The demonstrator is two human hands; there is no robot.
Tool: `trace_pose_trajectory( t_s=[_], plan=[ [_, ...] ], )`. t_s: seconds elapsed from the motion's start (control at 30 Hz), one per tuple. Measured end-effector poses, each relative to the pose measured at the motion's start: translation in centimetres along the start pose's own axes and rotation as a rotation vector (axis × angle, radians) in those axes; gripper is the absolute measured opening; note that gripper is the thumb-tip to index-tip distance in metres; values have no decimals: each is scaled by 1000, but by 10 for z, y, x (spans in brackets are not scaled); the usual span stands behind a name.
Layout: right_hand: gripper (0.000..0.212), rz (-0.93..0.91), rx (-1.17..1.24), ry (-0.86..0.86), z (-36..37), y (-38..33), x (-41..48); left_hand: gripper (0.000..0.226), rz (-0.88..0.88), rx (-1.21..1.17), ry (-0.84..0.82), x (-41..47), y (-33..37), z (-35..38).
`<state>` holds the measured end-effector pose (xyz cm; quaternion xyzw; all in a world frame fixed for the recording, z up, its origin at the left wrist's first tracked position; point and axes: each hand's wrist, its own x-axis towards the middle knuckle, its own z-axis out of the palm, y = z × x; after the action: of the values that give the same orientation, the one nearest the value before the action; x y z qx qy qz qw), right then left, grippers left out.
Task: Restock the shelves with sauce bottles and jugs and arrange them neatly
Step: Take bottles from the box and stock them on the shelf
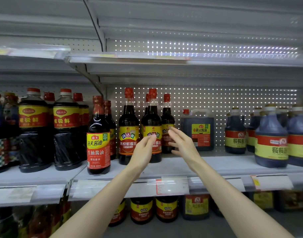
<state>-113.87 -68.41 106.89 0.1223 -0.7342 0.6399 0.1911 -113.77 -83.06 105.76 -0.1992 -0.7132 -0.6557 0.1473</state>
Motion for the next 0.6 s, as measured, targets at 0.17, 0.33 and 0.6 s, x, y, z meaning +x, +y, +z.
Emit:
trace_pose_trajectory(
  t_s=[0.17, 0.33, 0.6],
  plan=[
    [44, -58, -24, 35, -29, -1, -27, 41, 94, 60, -20, -27, 10, 16],
    [38, -71, -22, 25, -76, 0, -71, 34, 90, 94, 43, -70, 12, 55],
    [22, -2, -31, -57, -165, 54, -157, 23, 0, 82, 88, -175, -24, 157]
  ],
)
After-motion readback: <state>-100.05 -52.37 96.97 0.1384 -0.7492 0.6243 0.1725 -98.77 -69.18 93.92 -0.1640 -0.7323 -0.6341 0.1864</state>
